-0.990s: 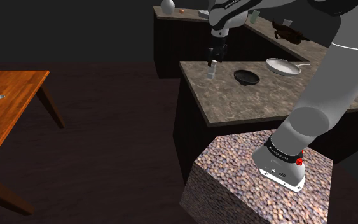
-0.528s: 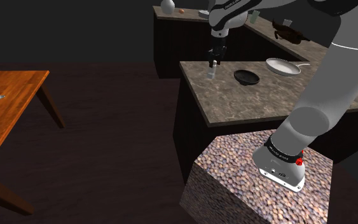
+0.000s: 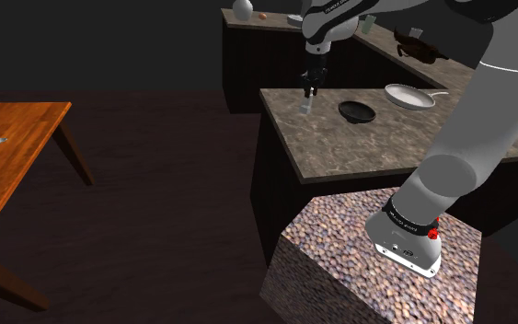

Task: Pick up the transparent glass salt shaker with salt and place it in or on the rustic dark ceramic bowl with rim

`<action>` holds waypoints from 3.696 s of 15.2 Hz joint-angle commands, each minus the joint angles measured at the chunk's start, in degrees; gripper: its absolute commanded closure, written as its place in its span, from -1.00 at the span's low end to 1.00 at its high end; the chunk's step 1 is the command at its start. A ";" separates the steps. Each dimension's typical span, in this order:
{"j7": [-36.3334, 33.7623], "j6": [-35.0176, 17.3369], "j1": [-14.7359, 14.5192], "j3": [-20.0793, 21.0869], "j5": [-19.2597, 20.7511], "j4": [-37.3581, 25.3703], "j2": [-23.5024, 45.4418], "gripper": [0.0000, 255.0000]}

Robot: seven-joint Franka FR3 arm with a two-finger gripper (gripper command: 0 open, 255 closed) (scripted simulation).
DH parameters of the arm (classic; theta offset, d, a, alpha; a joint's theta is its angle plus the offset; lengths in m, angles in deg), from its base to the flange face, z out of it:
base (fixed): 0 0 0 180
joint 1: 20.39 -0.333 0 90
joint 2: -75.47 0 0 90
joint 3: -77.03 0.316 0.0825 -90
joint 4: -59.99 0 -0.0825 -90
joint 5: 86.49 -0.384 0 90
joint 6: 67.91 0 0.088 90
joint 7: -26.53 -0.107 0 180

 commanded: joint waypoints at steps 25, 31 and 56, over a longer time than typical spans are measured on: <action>0.32 17.39 -0.41 -0.04 1.01 -11.86 -5.63 1.00; 1.29 20.90 -0.01 -0.45 1.47 -13.70 -7.42 1.00; 13.65 15.22 7.49 -8.67 9.03 6.34 -24.07 1.00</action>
